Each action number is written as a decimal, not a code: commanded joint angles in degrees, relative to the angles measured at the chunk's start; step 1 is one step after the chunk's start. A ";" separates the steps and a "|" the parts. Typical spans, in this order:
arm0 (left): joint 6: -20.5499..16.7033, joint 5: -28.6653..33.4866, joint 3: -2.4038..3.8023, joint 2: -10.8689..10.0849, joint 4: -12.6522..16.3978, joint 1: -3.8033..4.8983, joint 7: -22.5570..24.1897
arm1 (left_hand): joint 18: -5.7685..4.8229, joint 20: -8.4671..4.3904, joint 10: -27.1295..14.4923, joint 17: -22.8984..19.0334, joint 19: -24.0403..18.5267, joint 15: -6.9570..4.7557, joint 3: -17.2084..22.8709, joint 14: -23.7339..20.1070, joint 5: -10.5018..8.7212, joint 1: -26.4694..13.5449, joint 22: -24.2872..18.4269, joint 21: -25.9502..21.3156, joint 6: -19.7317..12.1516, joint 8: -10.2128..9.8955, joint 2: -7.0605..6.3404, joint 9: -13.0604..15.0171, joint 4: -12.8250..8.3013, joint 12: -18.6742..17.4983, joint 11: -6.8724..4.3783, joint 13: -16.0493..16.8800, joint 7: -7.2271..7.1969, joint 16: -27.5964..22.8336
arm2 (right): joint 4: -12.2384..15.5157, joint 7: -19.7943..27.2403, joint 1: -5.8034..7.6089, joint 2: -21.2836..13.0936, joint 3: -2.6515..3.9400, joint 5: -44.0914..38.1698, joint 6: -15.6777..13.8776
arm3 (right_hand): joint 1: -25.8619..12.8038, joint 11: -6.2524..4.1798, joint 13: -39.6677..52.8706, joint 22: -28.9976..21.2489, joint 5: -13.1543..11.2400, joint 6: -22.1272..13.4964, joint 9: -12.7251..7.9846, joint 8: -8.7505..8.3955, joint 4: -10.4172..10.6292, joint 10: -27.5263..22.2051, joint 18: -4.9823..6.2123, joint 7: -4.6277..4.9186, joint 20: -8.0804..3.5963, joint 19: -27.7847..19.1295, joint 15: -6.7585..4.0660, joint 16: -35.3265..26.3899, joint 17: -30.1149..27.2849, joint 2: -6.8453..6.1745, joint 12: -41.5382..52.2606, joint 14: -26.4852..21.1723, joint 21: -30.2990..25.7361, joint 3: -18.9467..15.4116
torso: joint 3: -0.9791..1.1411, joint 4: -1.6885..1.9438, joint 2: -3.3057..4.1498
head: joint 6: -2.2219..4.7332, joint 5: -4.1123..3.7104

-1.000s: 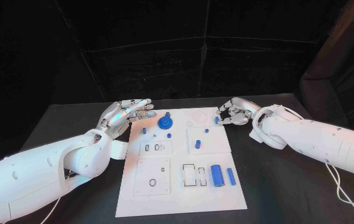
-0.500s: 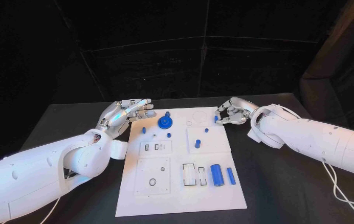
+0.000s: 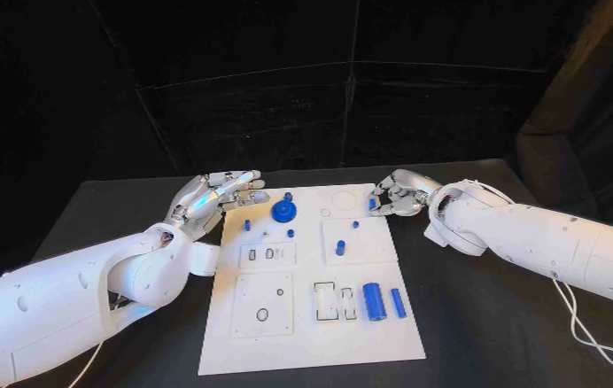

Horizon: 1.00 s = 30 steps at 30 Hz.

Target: Assemble the parts on the task board

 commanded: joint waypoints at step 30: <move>0.76 -0.29 0.01 -0.09 -0.22 0.06 0.02 | 0.87 -0.08 0.31 0.00 0.33 -0.01 0.51 0.43 0.34 -0.21 -0.10 0.15 0.32 -0.17 0.57 -0.02 -0.10 0.18 0.00 -0.08 0.71 -0.20 | 5.34 -2.17 0.02 -1.73 0.09 -0.44 -9.40 | 0.91 -1.71 9.94 12.63 -0.30 6.88 0.43 2.58 -1.04 2.62 -0.70 -2.28 -1.25 4.03 -1.48 0.31 8.94 5.94 1.68 4.73 0.50 6.38 | 0.00 -0.02 -0.16 | -0.85 0.52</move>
